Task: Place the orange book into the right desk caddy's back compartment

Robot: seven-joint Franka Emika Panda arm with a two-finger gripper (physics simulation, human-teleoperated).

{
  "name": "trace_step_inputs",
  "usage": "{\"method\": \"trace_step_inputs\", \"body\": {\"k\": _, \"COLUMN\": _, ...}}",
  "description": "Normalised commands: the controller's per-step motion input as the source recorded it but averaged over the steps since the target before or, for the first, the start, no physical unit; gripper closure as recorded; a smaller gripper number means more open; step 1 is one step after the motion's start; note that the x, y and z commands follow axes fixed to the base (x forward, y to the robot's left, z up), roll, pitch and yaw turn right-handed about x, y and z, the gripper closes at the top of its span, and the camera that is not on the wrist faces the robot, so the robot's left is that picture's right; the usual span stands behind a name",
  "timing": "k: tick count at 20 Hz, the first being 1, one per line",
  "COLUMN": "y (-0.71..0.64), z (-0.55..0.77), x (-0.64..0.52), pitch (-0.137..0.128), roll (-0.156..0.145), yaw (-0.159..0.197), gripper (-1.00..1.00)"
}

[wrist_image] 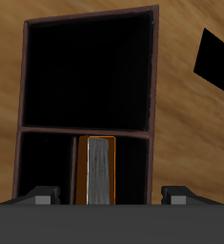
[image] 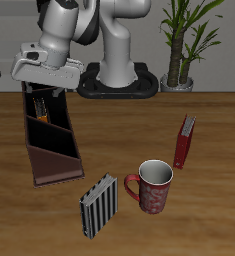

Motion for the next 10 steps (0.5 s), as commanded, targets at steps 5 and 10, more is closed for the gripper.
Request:
{"method": "trace_step_inputs", "body": {"k": 5, "y": 0.02, "z": 0.03, "x": -0.01, "pitch": 0.004, "roll": 0.003, "yaw": -0.008, "gripper": -1.00}}
{"method": "trace_step_inputs", "body": {"k": 10, "y": 0.07, "z": 0.09, "x": -0.02, "pitch": -0.007, "roll": -0.005, "yaw": -0.020, "gripper": -1.00}}
